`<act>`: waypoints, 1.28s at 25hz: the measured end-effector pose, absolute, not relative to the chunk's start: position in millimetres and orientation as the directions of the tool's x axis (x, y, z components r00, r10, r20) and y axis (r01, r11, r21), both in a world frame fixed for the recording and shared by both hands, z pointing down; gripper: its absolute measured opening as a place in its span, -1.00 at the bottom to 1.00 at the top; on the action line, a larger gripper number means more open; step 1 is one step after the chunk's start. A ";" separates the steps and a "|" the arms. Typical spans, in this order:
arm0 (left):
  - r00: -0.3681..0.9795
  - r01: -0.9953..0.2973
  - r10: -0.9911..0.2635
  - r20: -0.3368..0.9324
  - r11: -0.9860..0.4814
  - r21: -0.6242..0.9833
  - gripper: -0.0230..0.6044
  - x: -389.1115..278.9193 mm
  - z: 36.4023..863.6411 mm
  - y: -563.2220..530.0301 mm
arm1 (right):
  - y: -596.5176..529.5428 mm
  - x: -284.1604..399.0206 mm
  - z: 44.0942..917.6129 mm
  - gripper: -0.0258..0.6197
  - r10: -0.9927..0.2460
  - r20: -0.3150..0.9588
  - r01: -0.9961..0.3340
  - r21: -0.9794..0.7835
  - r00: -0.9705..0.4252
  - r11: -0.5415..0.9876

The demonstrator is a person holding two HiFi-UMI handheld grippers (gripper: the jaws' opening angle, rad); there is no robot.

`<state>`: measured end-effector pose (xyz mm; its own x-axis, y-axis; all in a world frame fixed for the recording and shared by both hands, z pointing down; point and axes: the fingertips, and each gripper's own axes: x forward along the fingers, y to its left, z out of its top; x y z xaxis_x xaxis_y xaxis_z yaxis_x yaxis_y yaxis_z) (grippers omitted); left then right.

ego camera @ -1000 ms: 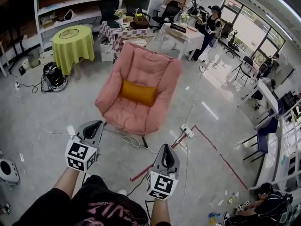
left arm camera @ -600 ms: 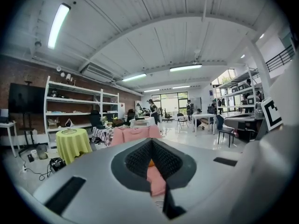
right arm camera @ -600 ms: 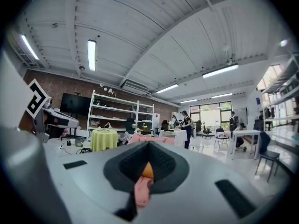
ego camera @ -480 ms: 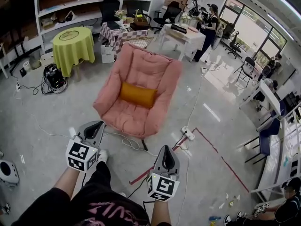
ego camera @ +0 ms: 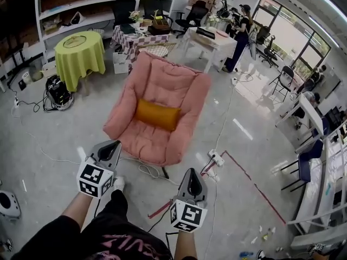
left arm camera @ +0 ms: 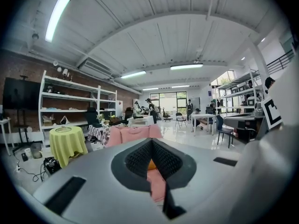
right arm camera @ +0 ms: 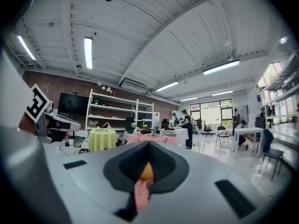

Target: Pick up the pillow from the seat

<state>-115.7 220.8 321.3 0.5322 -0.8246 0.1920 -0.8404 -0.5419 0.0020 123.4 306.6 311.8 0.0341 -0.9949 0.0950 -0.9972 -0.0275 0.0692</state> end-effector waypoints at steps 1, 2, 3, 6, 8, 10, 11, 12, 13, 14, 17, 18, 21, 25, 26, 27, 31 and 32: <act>0.531 -0.841 -0.825 0.194 -0.541 0.004 -0.90 -116.6 323.0 212.6 | 298.2 122.4 313.6 -0.86 -0.995 0.098 -0.998 0.064 0.032 -0.026; 0.530 -0.842 -0.825 0.197 -0.540 0.006 -0.90 -117.4 324.8 204.1 | 289.6 121.4 315.7 -0.86 -0.994 0.103 -0.998 0.060 0.029 -0.023; 0.529 -0.843 -0.824 0.201 -0.538 0.010 -0.90 -117.9 326.7 195.5 | 280.9 120.6 318.0 -0.86 -0.994 0.107 -0.998 0.056 0.028 -0.022; 0.526 -0.846 -0.824 0.210 -0.532 0.032 -0.90 -120.3 333.1 168.1 | 253.5 118.6 324.1 -0.86 -0.992 0.123 -0.999 0.040 0.027 -0.022; 0.521 -0.850 -0.825 0.219 -0.524 0.049 -0.90 -123.3 338.5 148.7 | 234.7 116.4 327.5 -0.86 -0.991 0.135 -0.999 0.040 0.024 -0.019; 0.523 -0.850 -0.821 0.228 -0.524 0.059 -0.90 -124.6 344.5 130.9 | 216.7 115.3 330.8 -0.86 -0.989 0.146 -0.999 0.051 0.024 -0.017; 0.526 -0.848 -0.818 0.232 -0.526 0.065 -0.90 -124.4 347.1 122.2 | 207.8 115.4 332.3 -0.86 -0.988 0.151 -0.998 0.055 0.026 -0.018; 0.531 -0.845 -0.814 0.234 -0.530 0.072 -0.90 -123.7 349.0 113.6 | 198.8 115.9 333.6 -0.86 -0.987 0.156 -0.998 0.056 0.029 -0.020; 0.538 -0.841 -0.810 0.234 -0.536 0.077 -0.90 -122.8 350.4 104.8 | 189.7 116.3 334.5 -0.86 -0.987 0.159 -0.998 0.055 0.031 -0.023; 0.543 -0.837 -0.806 0.235 -0.541 0.079 -0.90 -122.3 351.8 96.0 | 180.6 116.2 335.5 -0.86 -0.986 0.161 -0.998 0.053 0.034 -0.025; 0.552 -0.831 -0.799 0.239 -0.552 0.074 -0.90 -123.2 357.7 71.3 | 155.3 114.1 340.7 -0.86 -0.986 0.164 -0.998 0.051 0.038 -0.030; 0.553 -0.830 -0.797 0.242 -0.554 0.072 -0.90 -123.9 359.7 64.0 | 147.9 113.7 342.6 -0.86 -0.985 0.167 -0.998 0.048 0.041 -0.033; 0.562 -0.823 -0.788 0.249 -0.563 0.075 -0.90 -125.2 362.4 43.6 | 126.4 112.8 345.8 -0.86 -0.983 0.178 -0.998 0.041 0.045 -0.038; 0.576 -0.812 -0.772 0.268 -0.579 0.078 -0.90 -130.3 370.1 16.2 | 96.3 106.3 350.7 -0.86 -0.978 0.200 -0.998 0.044 0.053 -0.045; 0.577 -0.811 -0.769 0.276 -0.578 0.084 -0.90 -133.3 373.4 8.5 | 88.7 103.5 352.2 -0.86 -0.977 0.204 -0.998 0.049 0.058 -0.049; 0.578 -0.811 -0.766 0.282 -0.578 0.091 -0.90 -136.6 375.8 0.5 | 80.8 100.7 353.3 -0.86 -0.976 0.209 -0.997 0.052 0.063 -0.053; 0.588 -0.805 -0.755 0.289 -0.583 0.116 -0.90 -146.1 379.3 -31.8 | 50.5 96.2 354.8 -0.86 -0.971 0.221 -0.995 0.021 0.095 -0.093; 0.591 -0.803 -0.754 0.288 -0.584 0.118 -0.90 -147.8 379.4 -40.4 | 42.7 95.9 353.9 -0.86 -0.970 0.218 -0.994 0.018 0.106 -0.105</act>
